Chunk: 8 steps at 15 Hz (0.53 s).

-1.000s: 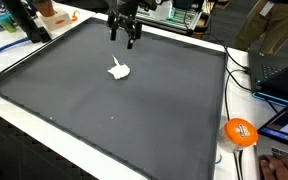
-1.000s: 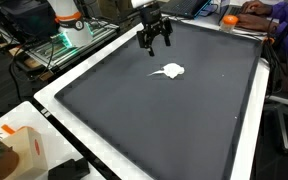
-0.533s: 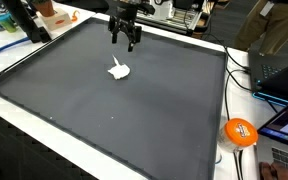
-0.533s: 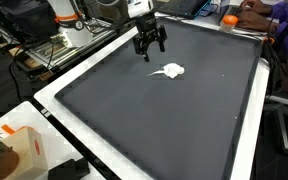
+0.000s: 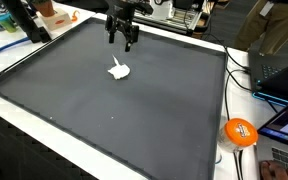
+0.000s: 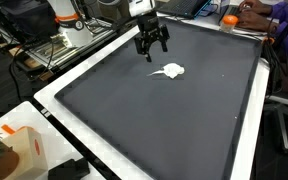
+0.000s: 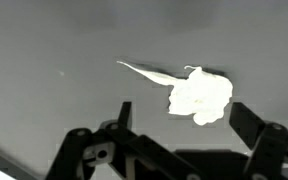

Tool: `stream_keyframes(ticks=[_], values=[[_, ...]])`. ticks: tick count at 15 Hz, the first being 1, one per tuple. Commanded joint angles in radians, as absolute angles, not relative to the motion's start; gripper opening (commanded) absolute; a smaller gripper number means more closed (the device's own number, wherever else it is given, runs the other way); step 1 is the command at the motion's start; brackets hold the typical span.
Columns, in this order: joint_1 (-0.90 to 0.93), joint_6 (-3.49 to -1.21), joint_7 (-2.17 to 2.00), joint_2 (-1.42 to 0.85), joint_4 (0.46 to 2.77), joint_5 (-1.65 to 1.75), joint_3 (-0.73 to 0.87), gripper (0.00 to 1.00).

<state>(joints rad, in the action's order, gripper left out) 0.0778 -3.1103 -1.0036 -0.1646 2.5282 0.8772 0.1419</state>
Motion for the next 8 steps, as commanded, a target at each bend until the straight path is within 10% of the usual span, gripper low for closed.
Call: stream_keyframes(ticks=[1, 8], values=[[0.080, -3.167, -1.018, -0.191, 2.524, 0.913, 0.167, 1.00], [0.083, -3.240, -0.999, -0.210, 2.534, 0.899, 0.172, 1.00]])
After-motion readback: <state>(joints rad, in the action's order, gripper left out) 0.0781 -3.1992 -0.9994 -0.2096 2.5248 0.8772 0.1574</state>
